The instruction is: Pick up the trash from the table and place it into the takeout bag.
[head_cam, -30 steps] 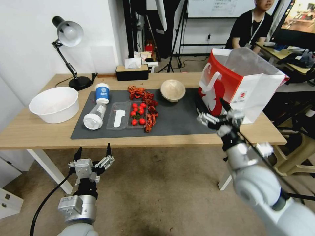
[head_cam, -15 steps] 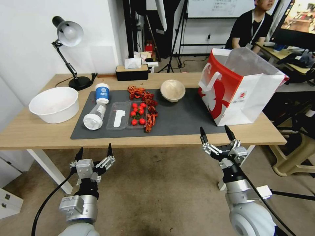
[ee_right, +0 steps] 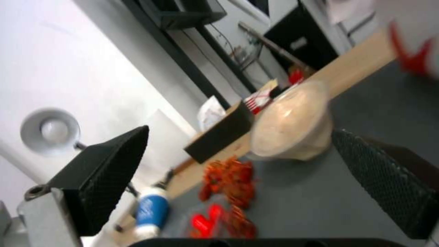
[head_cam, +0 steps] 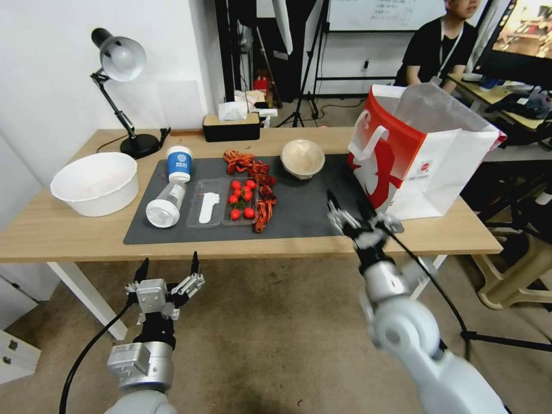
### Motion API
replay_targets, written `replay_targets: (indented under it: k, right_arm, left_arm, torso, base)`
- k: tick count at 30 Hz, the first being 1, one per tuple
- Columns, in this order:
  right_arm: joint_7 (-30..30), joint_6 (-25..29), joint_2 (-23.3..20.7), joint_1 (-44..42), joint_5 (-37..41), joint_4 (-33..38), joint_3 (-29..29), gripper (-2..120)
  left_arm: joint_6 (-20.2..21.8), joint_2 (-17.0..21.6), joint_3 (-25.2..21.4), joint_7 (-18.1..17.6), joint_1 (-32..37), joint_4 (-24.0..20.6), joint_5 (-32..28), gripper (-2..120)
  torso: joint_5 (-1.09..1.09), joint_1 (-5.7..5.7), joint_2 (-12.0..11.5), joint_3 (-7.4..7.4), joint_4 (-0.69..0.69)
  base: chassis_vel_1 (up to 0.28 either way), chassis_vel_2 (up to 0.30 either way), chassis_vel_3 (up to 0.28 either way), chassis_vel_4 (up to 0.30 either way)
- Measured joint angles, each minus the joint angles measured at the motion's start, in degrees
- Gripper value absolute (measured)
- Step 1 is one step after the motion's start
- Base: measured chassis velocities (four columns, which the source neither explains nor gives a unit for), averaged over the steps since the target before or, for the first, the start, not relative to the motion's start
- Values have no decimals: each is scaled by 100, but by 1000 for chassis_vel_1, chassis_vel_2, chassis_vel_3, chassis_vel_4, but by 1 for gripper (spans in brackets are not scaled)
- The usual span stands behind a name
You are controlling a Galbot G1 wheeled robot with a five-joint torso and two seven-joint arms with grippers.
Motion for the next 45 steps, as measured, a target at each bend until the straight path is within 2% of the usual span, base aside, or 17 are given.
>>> replay_targets:
  k: [1,3,5,6,9,15,17,23,31,35,39,41,42,45]
  right_arm:
    - [272,-168,101,460,590,-238,-104,100]
    - [370,-212,134,582,758,-313,-129,100]
    - [910,-340,315,1115,1622,-646,-193,100]
    - [910,-340,315,1115,1622,-646,-193,100]
    - [1480,-384,659,1776,2438,-1244,-235,100]
    - [1642,-380,809,2046,2624,-1532,-289,100]
    - [1900,-393,984,2343,2834,-1898,-321,100]
    - [2116,-434,1151,2719,2913,-2554,-290,100]
    - [2105,-570,1207,3041,3069,-3261,-249,100]
    - [2130,-813,1264,3162,3077,-3442,-283,96]
    - [2226,-997,1366,3264,3103,-3558,-301,85]
    - [2257,-1031,1429,3327,3120,-3614,-303,73]
    - [2257,-1031,1429,3327,3120,-3614,-303,73]
    - [2284,-1040,1450,3379,3173,-3623,-303,58]
  left_arm:
    - [1,-2,-10,1,6,1,2,100]
    - [1,-3,-14,1,10,1,2,100]
    - [6,-4,-48,11,29,-4,3,100]
    - [6,-4,-48,11,29,-4,3,100]
    - [13,4,-127,16,39,-37,-2,100]
    - [15,5,-156,16,51,-57,-4,100]
    - [15,4,-174,16,57,-60,-11,100]
    - [11,8,-200,18,60,-58,-40,100]
    - [10,-6,-138,13,26,2,-42,100]
    - [11,-7,-112,10,31,27,-38,100]
    - [11,-11,-66,5,75,28,-40,100]
    - [13,-12,-54,-8,91,21,-47,100]
    - [13,-12,-54,-8,91,21,-47,100]
    - [15,-6,-77,-17,111,-1,-71,100]
  torso:
    - [-1,0,0,0,0]
    - [0,0,0,0,0]
    - [-1,0,0,0,0]
    - [-1,0,0,0,0]
    - [0,0,0,0,0]
    - [0,1,0,0,-1]
    - [0,1,0,0,-1]
    - [0,0,0,0,-1]
    - [1,1,0,0,-1]
    - [0,1,0,0,-2]
    - [1,0,0,-1,0]
    - [1,1,0,-1,0]
    - [1,1,0,-1,0]
    - [1,0,0,-1,0]
  base:
    - [0,0,0,0]
    - [0,0,0,0]
    - [0,0,0,0]
    - [0,0,0,0]
    - [0,0,0,0]
    - [0,0,0,0]
    - [0,0,0,0]
    - [0,0,0,0]
    - [0,0,0,0]
    - [0,0,0,0]
    - [0,0,0,0]
    - [0,0,0,0]
    - [0,0,0,0]
    - [0,0,0,0]
